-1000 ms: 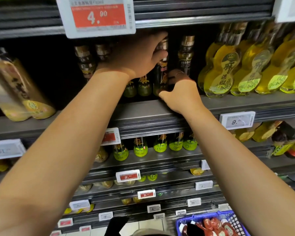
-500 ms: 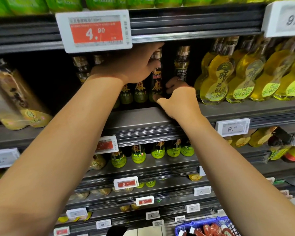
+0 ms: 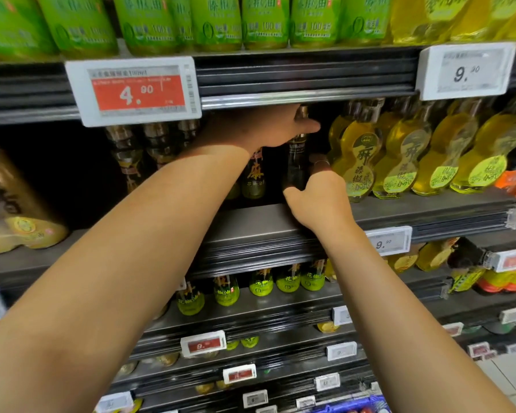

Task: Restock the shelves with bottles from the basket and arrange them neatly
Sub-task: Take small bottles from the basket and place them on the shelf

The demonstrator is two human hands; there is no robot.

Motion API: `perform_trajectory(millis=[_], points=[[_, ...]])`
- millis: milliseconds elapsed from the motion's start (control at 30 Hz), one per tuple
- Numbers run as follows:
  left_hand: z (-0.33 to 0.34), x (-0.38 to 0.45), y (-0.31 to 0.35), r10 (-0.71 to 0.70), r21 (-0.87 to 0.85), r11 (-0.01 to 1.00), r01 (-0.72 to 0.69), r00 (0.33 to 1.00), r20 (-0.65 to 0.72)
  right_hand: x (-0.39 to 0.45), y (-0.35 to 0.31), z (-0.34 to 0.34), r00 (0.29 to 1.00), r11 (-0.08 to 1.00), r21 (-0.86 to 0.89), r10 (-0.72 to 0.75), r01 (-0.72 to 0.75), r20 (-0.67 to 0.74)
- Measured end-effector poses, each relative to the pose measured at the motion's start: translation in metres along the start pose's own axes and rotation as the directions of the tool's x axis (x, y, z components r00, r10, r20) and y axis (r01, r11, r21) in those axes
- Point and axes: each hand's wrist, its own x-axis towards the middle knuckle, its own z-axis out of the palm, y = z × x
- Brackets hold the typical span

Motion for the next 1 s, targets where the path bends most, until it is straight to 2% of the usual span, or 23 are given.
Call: perform_trajectory(millis=[200, 400, 633, 767, 833, 900, 1000], points=[[-0.008, 0.005, -0.010, 0.010, -0.071, 0.997, -0.006, 0.998, 0.070, -0.001, 0.005, 0.000, 1.000, 1.000, -0.016, -0.010, 0.010, 0.015], [-0.010, 0.006, -0.015, -0.056, -0.002, 0.998, 0.057, 0.990, 0.127, 0.002, 0.004, 0.001, 0.999, 0.999, -0.047, -0.007, 0.009, 0.032], [-0.015, -0.012, -0.015, 0.045, -0.003, 0.999, -0.045, 0.994, 0.096, 0.012, 0.000, 0.004, 0.996, 0.999, 0.038, -0.006, 0.003, 0.092], [-0.009, -0.047, -0.021, 0.051, 0.043, 0.998, -0.050, 0.999, -0.013, 0.009, 0.000, 0.008, 0.998, 0.998, 0.059, -0.024, 0.021, 0.057], [-0.002, -0.074, -0.027, 0.044, 0.109, 0.994, -0.031, 0.991, -0.123, 0.008, 0.002, 0.009, 0.998, 0.999, 0.041, -0.032, 0.030, 0.045], [0.008, -0.101, -0.033, 0.098, 0.161, 0.985, -0.060, 0.967, -0.236, 0.009, 0.003, 0.009, 0.999, 0.999, 0.023, -0.034, 0.033, 0.040], [0.020, -0.135, -0.046, 0.067, 0.049, 0.997, -0.052, 0.914, -0.400, 0.009, 0.004, 0.009, 0.998, 0.999, 0.015, -0.039, 0.038, 0.043]])
